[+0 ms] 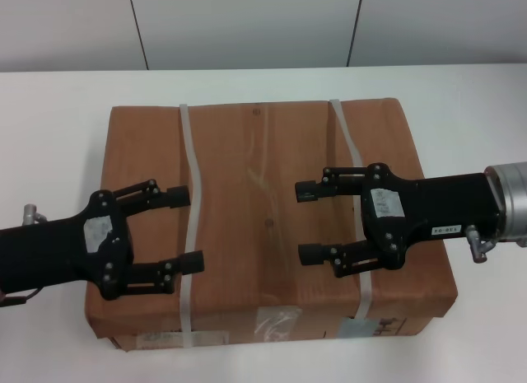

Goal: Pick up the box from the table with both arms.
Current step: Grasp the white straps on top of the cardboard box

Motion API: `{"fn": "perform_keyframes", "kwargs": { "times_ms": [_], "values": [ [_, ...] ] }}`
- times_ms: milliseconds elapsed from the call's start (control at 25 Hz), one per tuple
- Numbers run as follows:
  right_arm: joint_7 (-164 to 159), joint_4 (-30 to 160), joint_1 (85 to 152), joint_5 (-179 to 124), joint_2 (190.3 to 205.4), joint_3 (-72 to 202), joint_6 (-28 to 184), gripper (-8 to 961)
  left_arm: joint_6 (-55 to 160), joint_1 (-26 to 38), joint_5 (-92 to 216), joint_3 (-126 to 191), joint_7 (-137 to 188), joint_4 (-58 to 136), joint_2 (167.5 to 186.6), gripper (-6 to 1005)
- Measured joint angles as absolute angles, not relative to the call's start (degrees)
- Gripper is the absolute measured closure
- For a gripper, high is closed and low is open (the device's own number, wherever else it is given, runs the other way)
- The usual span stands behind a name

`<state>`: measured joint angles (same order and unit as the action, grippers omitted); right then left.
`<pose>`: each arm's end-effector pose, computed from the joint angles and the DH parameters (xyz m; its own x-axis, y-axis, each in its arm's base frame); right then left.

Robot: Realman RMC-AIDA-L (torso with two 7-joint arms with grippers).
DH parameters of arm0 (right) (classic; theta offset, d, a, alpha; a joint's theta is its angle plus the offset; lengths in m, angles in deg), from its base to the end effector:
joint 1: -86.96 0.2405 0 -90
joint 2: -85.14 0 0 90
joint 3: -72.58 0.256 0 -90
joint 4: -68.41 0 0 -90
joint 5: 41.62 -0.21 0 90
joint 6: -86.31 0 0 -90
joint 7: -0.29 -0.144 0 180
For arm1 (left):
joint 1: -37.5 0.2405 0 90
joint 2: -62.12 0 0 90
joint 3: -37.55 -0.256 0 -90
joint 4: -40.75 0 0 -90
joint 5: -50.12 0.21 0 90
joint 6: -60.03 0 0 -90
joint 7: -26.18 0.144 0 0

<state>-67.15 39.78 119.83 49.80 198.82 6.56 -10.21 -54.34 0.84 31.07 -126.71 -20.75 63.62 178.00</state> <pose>0.2212 0.3097 -0.0176 0.8126 -0.1488 -0.5635 -0.1409 -0.9883 0.0577 -0.2713 0.2722 0.0094 0.7309 0.0986 0.6753 0.2036 -0.9760 -0.0779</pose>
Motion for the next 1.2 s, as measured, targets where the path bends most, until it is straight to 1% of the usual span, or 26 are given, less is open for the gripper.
{"fn": "perform_keyframes", "kwargs": {
  "times_ms": [320, 1040, 1200],
  "values": [
    [-67.33, 39.77, 119.83, 50.01, 198.78, 6.58, -10.24, 125, -53.77, 0.02, 30.65, -126.71, -20.87, 63.64, 178.50, 138],
    [-67.58, 39.84, 119.69, 49.80, 198.92, 7.79, -9.47, 128, -53.77, 0.26, 29.27, -126.72, -21.86, 63.82, 178.48, 137],
    [-70.58, 39.84, 118.89, 49.78, 199.04, 11.41, -6.07, 129, -50.68, 0.35, 25.75, -126.72, -27.36, 63.82, 178.48, 136]
  ]
}}
